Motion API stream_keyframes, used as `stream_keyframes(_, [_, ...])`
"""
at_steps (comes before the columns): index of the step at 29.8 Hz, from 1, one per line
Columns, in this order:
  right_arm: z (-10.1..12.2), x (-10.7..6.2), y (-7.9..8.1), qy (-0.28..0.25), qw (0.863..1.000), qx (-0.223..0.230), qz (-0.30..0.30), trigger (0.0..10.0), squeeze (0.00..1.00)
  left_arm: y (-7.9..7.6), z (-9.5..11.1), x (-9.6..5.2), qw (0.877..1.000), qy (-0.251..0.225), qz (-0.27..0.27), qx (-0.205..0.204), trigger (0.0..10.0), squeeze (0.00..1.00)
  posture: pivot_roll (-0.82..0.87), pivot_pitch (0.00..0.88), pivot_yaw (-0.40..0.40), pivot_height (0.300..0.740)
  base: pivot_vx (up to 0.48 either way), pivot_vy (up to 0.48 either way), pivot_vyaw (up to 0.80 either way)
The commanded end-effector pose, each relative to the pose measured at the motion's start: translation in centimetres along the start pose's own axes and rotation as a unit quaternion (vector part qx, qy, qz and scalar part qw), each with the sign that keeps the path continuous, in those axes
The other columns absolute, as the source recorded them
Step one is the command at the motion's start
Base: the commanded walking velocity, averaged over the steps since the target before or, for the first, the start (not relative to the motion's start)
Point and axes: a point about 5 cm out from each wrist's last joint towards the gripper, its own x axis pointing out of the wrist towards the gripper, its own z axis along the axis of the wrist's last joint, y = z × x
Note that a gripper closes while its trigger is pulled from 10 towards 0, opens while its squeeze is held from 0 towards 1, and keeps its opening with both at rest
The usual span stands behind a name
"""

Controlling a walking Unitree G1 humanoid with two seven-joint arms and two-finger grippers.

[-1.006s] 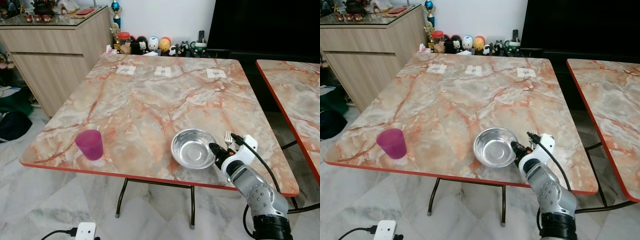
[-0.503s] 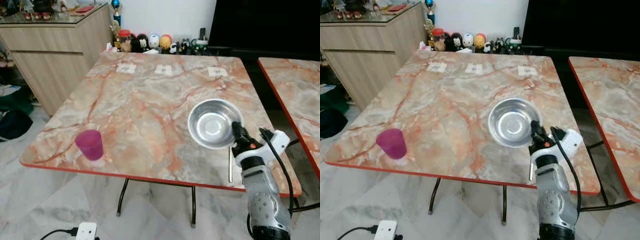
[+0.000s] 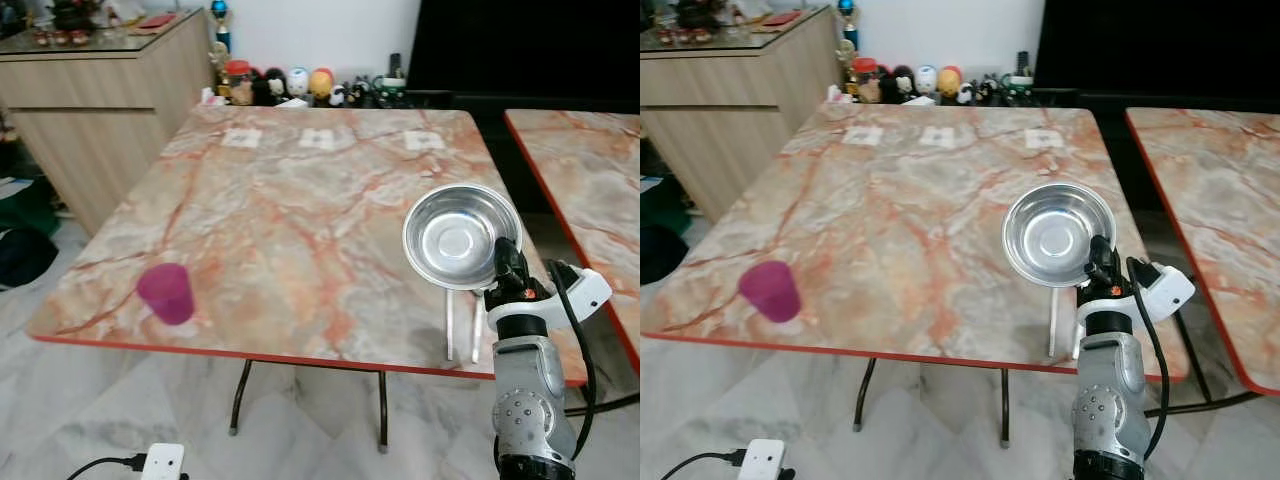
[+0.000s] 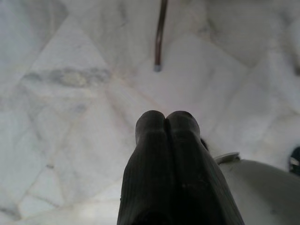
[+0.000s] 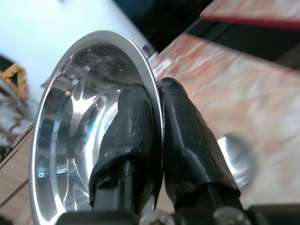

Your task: Setting the table

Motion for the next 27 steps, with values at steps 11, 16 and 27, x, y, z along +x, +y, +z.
stream_keyframes(11, [2.9,1.1,1.2,-0.051,0.982,-0.182,0.027,10.0,0.00,-0.1,0.3,0.2,1.000,0.003,0.001,-0.001,10.0,0.00,-0.02,0.000,0.021,0.740,0.000,-0.399,0.00])
stream_keyframes(16, [3.3,1.3,1.3,-0.054,0.975,-0.213,0.033,10.0,0.00,-0.4,0.2,0.2,1.000,0.004,0.000,-0.003,10.0,0.00,-0.02,0.000,0.020,0.740,0.000,-0.398,0.00])
stream_keyframes(27, [3.5,1.4,1.2,-0.062,0.974,-0.215,0.019,10.0,0.00,-0.4,0.1,0.2,1.000,0.007,-0.001,-0.001,10.0,0.00,-0.03,0.000,0.024,0.740,0.000,-0.396,0.00])
